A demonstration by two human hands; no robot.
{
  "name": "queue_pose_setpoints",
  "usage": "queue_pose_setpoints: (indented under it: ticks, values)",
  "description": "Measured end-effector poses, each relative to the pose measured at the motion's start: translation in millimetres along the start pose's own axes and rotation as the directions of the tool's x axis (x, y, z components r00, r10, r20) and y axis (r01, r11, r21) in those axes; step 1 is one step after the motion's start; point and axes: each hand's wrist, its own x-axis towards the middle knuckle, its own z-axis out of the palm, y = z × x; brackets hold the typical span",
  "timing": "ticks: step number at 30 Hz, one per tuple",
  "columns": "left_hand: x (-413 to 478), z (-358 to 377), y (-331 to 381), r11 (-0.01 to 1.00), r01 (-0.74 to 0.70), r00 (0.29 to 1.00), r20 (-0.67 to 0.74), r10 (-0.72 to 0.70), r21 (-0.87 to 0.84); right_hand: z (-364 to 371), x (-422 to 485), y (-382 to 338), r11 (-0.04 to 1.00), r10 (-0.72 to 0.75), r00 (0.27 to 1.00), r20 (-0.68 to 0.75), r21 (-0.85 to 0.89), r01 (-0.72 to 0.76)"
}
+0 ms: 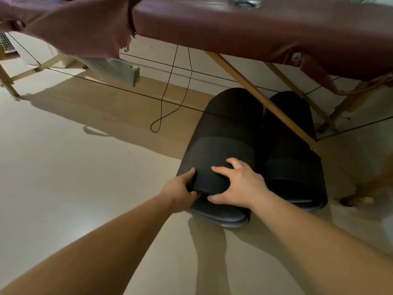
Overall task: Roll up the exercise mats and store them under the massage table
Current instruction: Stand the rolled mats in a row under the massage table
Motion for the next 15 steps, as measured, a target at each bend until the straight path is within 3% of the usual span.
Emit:
queue_pose_setpoints:
  ticks: [7,15]
  values:
    - [0.5,14.9,8.0,1.000,0.012,0.996,-0.088,-0.012,-0.004,5.1,45.4,3.6,0.990,0.072,0.997,0.018,-0.119,-0.069]
    - [-38.5,-8.2,-24.3,0.996,0.087,0.996,0.004,-0.087,0.024,7.2,68.6,-7.6,0.982,0.169,0.985,0.022,-0.089,-0.166]
